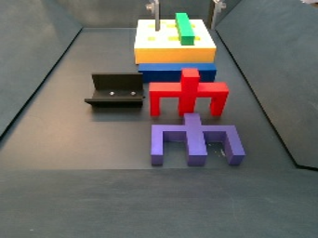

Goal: Pick up the blue object. Move up. Move to above the board. Insert the blue object.
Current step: Pick up the blue object.

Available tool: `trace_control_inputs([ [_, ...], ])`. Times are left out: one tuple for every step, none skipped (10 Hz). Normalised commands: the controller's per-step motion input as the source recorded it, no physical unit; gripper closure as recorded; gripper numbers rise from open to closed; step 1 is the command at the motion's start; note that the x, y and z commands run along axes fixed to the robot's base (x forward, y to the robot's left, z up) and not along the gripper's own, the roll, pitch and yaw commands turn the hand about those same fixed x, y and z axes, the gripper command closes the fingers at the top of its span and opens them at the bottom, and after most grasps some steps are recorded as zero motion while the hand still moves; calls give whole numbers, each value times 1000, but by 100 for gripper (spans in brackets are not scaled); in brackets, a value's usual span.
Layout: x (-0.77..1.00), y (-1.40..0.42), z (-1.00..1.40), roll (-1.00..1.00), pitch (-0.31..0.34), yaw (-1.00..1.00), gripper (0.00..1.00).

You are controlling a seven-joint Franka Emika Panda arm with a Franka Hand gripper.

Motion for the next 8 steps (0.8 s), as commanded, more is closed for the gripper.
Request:
trace_control_inputs([
  [0, -26, 0, 0, 0, 0, 0],
  [0, -20, 0, 0, 0, 0, 0],
  [0, -31, 0, 0, 0, 0, 0],
  [0, 0, 0, 0, 0, -11, 0],
  [0, 0, 0, 0, 0, -46, 0],
  [29, 0, 0, 0, 0, -86, 0],
  [57, 0, 0, 0, 0, -154, 0],
  [40, 0, 0, 0, 0, -174, 0],
])
